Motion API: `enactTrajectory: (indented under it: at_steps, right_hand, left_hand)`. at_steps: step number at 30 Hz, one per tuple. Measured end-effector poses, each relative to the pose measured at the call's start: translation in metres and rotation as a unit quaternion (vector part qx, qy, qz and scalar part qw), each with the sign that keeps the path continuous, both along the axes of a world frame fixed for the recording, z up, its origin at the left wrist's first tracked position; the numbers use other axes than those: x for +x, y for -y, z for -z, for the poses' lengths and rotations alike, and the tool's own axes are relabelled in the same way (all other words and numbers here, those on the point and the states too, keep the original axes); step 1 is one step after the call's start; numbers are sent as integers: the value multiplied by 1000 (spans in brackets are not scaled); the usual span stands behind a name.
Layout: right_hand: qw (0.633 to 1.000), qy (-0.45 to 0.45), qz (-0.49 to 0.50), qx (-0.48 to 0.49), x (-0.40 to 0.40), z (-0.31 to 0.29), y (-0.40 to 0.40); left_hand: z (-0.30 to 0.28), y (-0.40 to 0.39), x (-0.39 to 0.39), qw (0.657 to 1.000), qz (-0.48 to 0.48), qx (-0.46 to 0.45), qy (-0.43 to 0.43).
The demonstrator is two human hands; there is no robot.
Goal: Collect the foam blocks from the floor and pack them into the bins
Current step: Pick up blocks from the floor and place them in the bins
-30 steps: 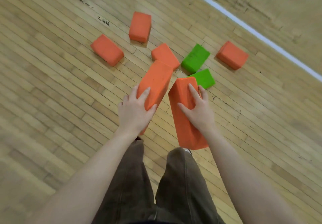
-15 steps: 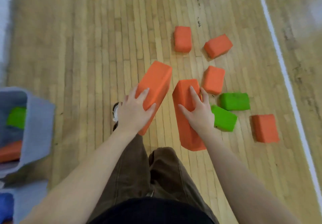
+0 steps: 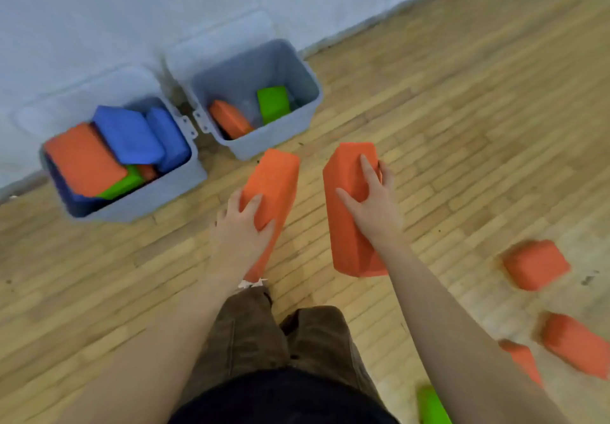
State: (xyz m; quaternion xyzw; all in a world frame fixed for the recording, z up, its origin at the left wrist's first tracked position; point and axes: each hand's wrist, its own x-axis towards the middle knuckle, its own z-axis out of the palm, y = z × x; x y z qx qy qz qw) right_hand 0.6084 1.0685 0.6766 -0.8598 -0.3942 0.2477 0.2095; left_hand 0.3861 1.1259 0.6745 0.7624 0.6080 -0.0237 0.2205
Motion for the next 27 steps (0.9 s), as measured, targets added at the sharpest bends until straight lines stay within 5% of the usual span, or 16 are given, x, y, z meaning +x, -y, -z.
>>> enactTrajectory:
  at_steps: [5, 11, 19, 27]
  right_hand:
    - [996, -19, -85, 23, -52, 10, -104]
    - [993, -14, -115, 11, -73, 21, -186]
    - [996, -6, -88, -30, -10, 39, -299]
    - [979, -6, -191, -72, 65, 84, -475]
  left_hand:
    - [0, -63, -55, 994, -106, 6, 25]
    - [-2, -160, -68, 992, -117, 25, 36]
    - [12, -294, 2, 990, -125, 34, 53]
    - [73, -412, 76, 966, -251, -22, 50]
